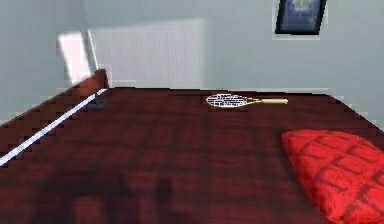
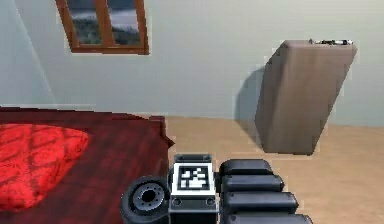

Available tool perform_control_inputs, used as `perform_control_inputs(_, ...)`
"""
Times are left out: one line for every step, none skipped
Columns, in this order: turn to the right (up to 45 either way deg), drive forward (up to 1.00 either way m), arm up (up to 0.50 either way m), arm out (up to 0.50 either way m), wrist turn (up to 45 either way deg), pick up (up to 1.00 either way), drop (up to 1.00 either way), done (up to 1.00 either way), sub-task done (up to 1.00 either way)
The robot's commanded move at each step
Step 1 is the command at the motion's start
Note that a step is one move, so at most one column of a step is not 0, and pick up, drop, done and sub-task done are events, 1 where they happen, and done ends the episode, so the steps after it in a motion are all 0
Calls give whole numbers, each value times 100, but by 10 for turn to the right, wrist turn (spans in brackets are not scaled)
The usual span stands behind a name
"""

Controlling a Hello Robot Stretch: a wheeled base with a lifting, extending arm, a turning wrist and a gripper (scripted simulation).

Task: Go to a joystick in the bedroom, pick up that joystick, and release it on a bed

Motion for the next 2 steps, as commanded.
perform_control_inputs(-450, 0, 0, 0, 0, 0, 0, 0, 0)
perform_control_inputs(-300, 0, 0, 0, 0, 0, 0, 0, 0)
